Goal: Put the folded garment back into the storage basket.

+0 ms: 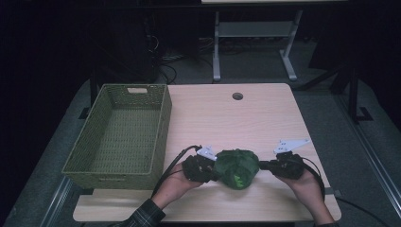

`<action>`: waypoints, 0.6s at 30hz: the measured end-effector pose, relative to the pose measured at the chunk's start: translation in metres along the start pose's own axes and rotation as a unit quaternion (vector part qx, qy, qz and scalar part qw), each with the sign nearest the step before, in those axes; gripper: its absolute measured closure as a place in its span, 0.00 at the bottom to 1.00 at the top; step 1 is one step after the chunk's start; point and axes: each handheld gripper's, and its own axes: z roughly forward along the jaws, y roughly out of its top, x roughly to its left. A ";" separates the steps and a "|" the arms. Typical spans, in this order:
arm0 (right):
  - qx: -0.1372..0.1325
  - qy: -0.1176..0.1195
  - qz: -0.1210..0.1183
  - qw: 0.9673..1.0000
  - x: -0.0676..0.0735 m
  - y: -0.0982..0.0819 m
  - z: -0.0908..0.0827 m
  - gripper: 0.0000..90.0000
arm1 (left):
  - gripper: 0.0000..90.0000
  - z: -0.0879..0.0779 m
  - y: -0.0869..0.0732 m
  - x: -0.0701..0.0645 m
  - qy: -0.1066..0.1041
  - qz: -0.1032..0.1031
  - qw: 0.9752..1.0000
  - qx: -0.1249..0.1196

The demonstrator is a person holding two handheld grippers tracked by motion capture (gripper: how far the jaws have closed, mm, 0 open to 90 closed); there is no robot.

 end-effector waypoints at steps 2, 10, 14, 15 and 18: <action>-0.007 -0.005 0.001 1.000 -0.005 0.005 -0.002 1.00 | 0.98 -0.001 -0.001 -0.005 -0.008 0.004 1.000 0.000; -0.016 -0.022 -0.002 1.000 -0.029 0.033 0.008 1.00 | 1.00 0.007 0.002 -0.016 -0.039 0.012 0.999 -0.001; -0.017 -0.008 0.004 1.000 -0.038 0.048 0.024 1.00 | 1.00 0.016 0.005 -0.022 -0.050 0.017 0.999 0.006; -0.013 -0.007 0.003 1.000 -0.040 0.051 0.029 1.00 | 1.00 0.019 0.006 -0.024 -0.051 0.021 0.998 0.009; -0.004 0.004 0.002 1.000 -0.044 0.057 0.045 1.00 | 1.00 0.025 0.010 -0.030 -0.059 0.025 0.998 0.005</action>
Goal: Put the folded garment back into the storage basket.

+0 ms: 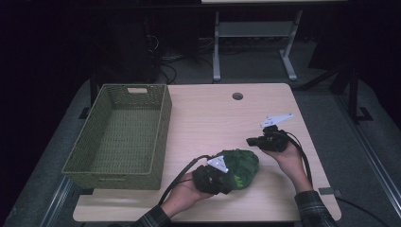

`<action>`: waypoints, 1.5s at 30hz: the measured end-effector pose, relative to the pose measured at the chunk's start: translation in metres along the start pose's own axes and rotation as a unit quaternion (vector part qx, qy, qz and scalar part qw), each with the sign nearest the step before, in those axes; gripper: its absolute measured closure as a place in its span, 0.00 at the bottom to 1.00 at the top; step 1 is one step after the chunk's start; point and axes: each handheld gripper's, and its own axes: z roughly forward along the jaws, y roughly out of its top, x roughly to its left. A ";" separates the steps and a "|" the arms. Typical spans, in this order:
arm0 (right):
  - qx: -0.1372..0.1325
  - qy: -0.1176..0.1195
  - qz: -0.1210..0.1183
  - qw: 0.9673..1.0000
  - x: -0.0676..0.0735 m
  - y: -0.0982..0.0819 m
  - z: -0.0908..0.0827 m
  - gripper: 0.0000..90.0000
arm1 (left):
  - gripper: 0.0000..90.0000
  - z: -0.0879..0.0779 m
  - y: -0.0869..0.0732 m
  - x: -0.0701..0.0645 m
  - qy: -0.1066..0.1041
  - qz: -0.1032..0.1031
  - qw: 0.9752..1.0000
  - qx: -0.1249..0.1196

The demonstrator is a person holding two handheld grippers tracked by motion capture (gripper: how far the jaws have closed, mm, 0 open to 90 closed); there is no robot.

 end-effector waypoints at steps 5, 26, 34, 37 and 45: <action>0.010 0.010 -0.007 1.000 0.000 0.002 0.015 1.00 | 1.00 -0.004 0.008 -0.005 0.008 0.013 1.000 -0.012; 0.051 0.049 -0.019 0.997 0.010 -0.015 0.021 1.00 | 1.00 0.016 0.004 0.020 0.059 0.017 0.998 0.031; 0.051 0.038 -0.017 0.998 0.021 -0.031 0.004 1.00 | 1.00 0.006 0.001 0.030 0.073 0.002 0.997 0.024; 0.051 0.031 -0.018 0.998 0.025 -0.039 -0.003 1.00 | 1.00 0.003 0.001 0.035 0.079 -0.001 0.997 0.020; 0.044 0.034 -0.012 0.998 0.033 -0.055 -0.018 1.00 | 1.00 -0.005 0.006 0.052 0.102 -0.007 0.995 0.011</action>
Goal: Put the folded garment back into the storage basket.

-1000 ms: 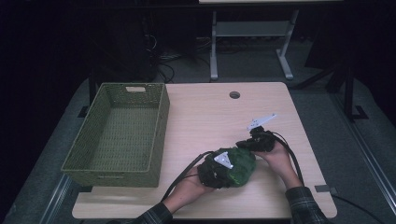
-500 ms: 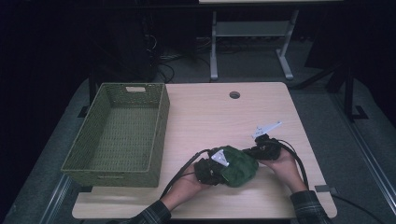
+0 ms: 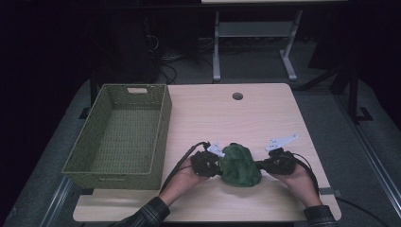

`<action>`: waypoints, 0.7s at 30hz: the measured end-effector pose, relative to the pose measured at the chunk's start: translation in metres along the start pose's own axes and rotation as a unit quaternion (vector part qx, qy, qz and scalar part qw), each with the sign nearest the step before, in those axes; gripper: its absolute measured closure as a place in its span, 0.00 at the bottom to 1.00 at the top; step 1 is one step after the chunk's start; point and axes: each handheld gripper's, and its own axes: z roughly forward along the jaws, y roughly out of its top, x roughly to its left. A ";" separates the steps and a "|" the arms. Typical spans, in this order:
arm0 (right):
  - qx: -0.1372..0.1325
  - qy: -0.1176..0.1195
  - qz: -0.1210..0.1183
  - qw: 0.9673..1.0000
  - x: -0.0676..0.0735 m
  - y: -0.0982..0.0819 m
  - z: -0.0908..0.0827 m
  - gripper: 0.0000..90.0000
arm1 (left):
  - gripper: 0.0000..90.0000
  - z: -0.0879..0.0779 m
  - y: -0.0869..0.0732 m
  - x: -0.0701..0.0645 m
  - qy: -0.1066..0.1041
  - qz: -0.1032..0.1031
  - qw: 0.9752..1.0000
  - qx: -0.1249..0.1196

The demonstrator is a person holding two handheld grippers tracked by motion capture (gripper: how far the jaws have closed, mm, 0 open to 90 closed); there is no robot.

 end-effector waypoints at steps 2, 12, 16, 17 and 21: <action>0.000 0.000 -0.001 1.000 0.003 -0.002 -0.001 1.00 | 1.00 0.000 0.003 0.005 0.003 -0.004 1.000 -0.003; -0.034 -0.041 0.023 0.998 0.001 -0.018 -0.016 0.83 | 0.84 -0.011 -0.003 0.005 0.004 -0.002 1.000 -0.005; -0.045 -0.077 0.039 0.995 -0.007 -0.034 -0.025 0.64 | 0.63 -0.022 -0.004 0.004 0.003 0.013 1.000 -0.017; -0.046 -0.089 0.045 0.994 -0.009 -0.038 -0.027 0.58 | 0.58 -0.024 -0.004 0.004 0.002 0.019 1.000 -0.022; -0.048 -0.117 0.062 0.990 -0.015 -0.049 -0.030 0.34 | 0.42 -0.029 -0.001 0.002 -0.004 0.033 0.999 -0.030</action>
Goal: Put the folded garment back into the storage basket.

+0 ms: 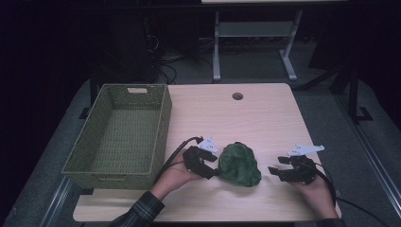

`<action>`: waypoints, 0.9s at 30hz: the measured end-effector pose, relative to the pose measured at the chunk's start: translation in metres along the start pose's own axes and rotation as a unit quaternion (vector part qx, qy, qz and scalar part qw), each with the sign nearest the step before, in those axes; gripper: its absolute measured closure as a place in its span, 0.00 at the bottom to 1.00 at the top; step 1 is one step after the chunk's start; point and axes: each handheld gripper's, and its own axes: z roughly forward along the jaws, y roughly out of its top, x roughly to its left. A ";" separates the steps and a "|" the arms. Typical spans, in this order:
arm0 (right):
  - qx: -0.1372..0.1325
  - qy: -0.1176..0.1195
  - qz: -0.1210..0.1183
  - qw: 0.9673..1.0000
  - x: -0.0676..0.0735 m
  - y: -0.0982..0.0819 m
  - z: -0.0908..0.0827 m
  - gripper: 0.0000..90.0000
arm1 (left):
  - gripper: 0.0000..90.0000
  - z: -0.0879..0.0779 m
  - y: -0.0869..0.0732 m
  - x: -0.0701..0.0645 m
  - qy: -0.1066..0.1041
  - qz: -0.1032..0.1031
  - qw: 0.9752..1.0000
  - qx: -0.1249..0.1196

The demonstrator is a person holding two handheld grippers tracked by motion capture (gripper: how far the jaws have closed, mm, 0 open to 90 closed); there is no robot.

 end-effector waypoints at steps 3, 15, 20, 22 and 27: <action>0.004 -0.019 0.005 1.000 -0.002 -0.005 0.002 0.18 | 0.28 0.001 0.005 -0.002 0.005 0.014 1.000 0.010; 0.013 -0.046 -0.009 0.999 -0.006 -0.010 0.014 0.06 | 0.15 0.010 0.029 -0.004 0.004 0.062 0.998 0.019; -0.001 -0.043 -0.012 0.999 -0.007 -0.014 0.015 0.03 | 0.15 0.024 0.037 -0.003 -0.007 0.067 0.997 0.027; -0.001 -0.043 -0.012 0.999 -0.007 -0.014 0.016 0.03 | 0.15 0.032 0.040 -0.003 -0.010 0.071 0.997 0.031; -0.002 -0.043 -0.011 0.999 -0.007 -0.014 0.016 0.03 | 0.15 0.049 0.040 -0.002 -0.009 0.079 0.995 0.058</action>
